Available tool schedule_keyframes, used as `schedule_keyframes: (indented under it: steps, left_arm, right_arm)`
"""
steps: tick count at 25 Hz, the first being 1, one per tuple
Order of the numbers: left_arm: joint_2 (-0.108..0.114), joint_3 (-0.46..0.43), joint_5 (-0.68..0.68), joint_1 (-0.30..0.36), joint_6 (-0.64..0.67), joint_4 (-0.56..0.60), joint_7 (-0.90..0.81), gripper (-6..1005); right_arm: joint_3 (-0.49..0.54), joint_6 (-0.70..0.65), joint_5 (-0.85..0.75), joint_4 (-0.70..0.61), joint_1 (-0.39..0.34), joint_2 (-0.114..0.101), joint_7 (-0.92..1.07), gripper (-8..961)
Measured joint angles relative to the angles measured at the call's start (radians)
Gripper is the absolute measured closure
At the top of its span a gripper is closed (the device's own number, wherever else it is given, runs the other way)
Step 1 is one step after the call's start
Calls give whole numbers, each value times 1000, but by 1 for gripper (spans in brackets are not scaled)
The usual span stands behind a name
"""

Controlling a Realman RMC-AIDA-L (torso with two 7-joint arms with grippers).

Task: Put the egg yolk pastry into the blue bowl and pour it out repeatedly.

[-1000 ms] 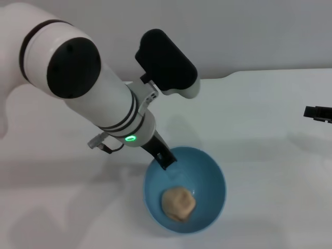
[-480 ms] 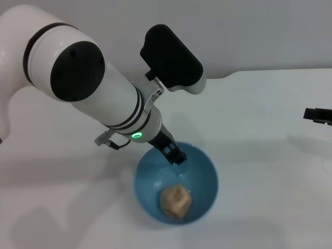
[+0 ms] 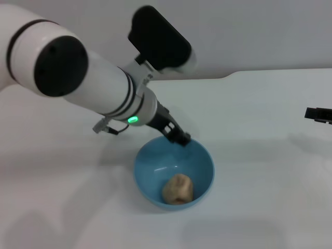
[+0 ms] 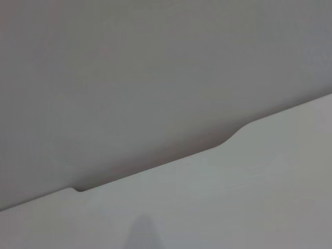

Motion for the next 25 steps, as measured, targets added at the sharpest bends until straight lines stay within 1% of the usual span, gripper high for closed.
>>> schedule_keyframes:
  steps: [2, 5, 7, 9, 10, 11, 13, 15, 17, 19, 22, 25]
  left_arm:
    - [2, -27, 1, 16, 23, 11, 1, 281]
    - [4, -76, 1, 66, 91, 48, 4, 253]
    - [5, -103, -3, 122, 169, 83, 15, 234]
    - [5, -121, -13, 196, 273, 122, 33, 234]
    - [5, -123, -25, 256, 378, 144, 50, 233]
    - [6, -122, -37, 301, 458, 155, 62, 233]
    - [6, -104, -76, 404, 662, 164, 91, 233]
    - [8, -81, -102, 477, 820, 159, 111, 233]
    - [10, -61, -107, 536, 934, 146, 118, 233]
    - [11, -46, -107, 573, 1014, 128, 118, 234]
    - [11, -18, -109, 606, 1137, 78, 109, 234]
    - [11, 32, -109, 624, 1332, -18, 72, 236]
  right_arm:
    - [0, -4, 0, 0, 1, 2, -11, 648]
    - [-11, -26, -4, -2, 5, 3, -25, 649]
    - [-21, -59, -5, -3, 5, 6, -41, 649]
    - [-56, -131, -5, 7, 7, 9, -54, 650]
    - [-80, -164, -5, 14, 8, 9, -55, 650]
    - [-112, -205, -6, 19, 7, 9, -56, 650]
    - [-188, -292, -8, 21, 3, 8, -59, 651]
    - [-247, -368, -8, 15, -2, 8, -70, 651]
    - [-293, -434, -8, 13, -3, 9, -82, 652]
    - [-325, -487, -9, 12, -1, 8, -90, 652]
    - [-369, -568, -10, 11, 1, 8, -129, 652]
    - [-421, -670, -10, 11, -3, 9, -154, 652]
